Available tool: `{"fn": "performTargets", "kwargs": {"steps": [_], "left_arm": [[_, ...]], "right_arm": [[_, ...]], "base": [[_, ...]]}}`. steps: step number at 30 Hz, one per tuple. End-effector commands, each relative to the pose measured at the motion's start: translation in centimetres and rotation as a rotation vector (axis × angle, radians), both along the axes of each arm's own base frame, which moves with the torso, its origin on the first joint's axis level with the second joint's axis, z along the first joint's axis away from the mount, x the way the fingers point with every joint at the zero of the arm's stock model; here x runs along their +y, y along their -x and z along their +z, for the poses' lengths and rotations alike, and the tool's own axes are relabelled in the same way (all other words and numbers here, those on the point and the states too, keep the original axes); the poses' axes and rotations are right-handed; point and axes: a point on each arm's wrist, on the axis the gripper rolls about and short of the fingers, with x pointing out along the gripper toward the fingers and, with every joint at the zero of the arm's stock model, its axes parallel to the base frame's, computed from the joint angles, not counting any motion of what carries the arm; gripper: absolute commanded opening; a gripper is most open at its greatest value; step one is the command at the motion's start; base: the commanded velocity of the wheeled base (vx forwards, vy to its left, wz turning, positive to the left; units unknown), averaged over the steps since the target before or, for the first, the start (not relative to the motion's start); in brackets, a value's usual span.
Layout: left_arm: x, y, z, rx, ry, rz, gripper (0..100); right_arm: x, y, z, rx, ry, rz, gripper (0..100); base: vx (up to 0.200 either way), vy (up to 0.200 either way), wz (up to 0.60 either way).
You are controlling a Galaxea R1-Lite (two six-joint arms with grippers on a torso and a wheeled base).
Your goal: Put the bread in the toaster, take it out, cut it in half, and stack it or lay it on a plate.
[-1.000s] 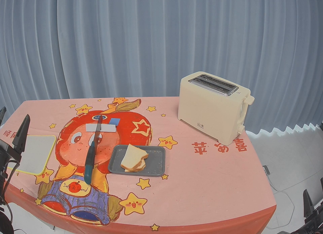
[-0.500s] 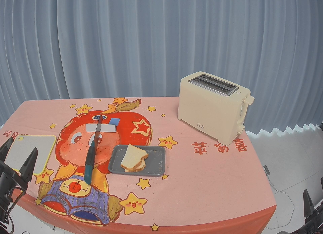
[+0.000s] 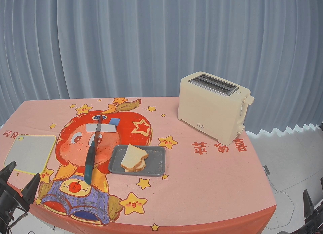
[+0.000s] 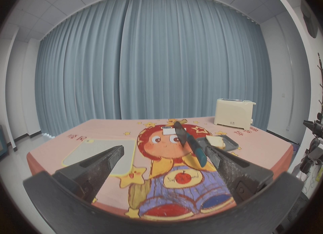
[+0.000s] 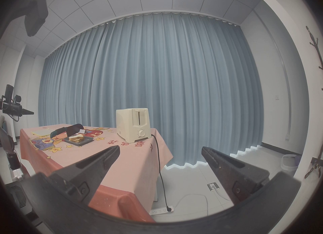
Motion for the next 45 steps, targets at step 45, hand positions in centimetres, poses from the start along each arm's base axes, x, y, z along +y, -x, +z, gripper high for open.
{"fn": "performTargets", "kwargs": {"steps": [45], "left_arm": [[-1.3, 5.6, -6.4, -0.036, 0.013, 0.0, 100]], "right_arm": [[0.0, 0.0, -0.5, 0.0, 0.0, 0.001, 100]], "base": [[0.0, 0.0, 0.0]]}}
